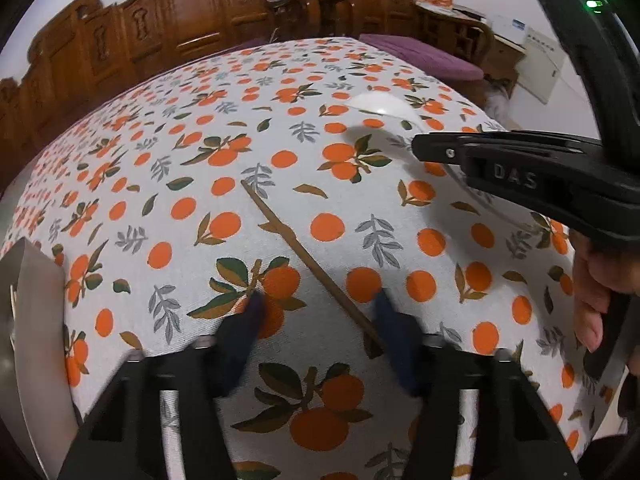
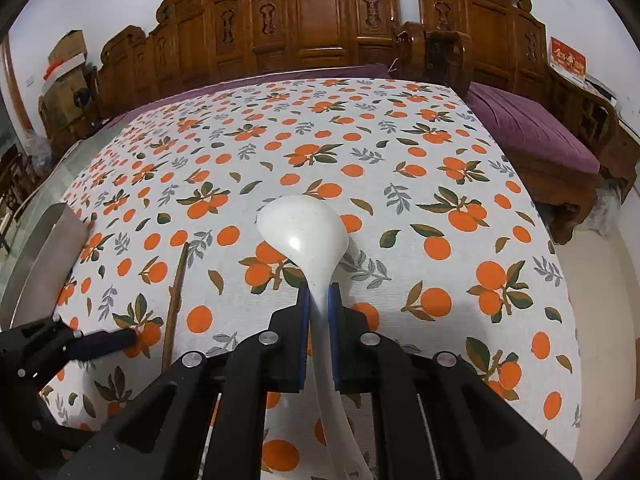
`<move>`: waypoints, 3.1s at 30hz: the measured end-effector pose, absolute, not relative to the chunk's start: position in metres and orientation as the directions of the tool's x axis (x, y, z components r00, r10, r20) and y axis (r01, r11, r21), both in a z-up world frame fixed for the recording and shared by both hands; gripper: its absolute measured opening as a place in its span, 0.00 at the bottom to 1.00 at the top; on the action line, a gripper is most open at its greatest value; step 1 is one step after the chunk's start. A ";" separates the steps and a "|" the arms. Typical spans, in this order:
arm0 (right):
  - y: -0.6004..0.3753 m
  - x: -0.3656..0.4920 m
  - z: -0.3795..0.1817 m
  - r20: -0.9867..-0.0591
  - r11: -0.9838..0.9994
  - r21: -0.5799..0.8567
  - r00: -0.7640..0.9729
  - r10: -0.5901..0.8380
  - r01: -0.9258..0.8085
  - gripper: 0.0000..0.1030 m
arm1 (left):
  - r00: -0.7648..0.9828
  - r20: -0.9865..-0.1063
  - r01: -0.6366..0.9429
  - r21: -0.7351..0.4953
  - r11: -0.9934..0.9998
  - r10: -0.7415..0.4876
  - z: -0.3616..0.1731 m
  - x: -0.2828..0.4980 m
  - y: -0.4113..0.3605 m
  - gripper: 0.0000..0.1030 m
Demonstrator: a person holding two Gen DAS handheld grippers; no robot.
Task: Organize utensils
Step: 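Grasp the last wooden chopstick on the cloth with the left gripper while the right gripper holds the spoon, then carry the chopstick into the grey tray and open the left gripper, then lower the white plastic spoon into the grey tray and open the right gripper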
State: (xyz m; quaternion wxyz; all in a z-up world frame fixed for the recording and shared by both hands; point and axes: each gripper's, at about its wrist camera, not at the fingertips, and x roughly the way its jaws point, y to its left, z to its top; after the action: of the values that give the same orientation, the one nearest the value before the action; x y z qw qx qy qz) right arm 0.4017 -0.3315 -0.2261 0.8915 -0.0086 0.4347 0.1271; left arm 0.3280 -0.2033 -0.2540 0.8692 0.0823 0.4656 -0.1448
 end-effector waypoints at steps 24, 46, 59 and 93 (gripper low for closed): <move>-0.292 0.373 -0.207 -0.764 0.951 0.101 0.589 0.263 -0.292 0.10 | 0.532 -0.832 0.308 0.017 0.951 -0.158 -0.213 0.306 -0.141 0.04; -0.189 0.323 -0.173 -0.731 0.892 0.068 0.586 0.349 -0.446 0.10 | 0.604 -0.788 0.215 0.010 0.977 -0.124 -0.171 0.287 -0.041 0.04; -0.158 0.313 -0.175 -0.734 0.867 0.049 0.570 0.368 -0.496 0.10 | 0.602 -0.793 0.162 -0.001 0.987 -0.100 -0.182 0.293 0.021 0.04; -0.115 0.303 -0.176 -0.730 0.829 0.110 0.522 0.442 -0.548 0.10 | 0.607 -0.792 0.090 -0.007 0.996 -0.061 -0.199 0.290 0.073 0.36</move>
State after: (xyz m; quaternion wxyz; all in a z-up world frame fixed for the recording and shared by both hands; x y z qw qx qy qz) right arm 0.3033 -0.1154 -0.1758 0.8697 -0.0670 0.3977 0.2846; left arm 0.2902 0.0727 -0.1985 0.8964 0.0166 0.4410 -0.0422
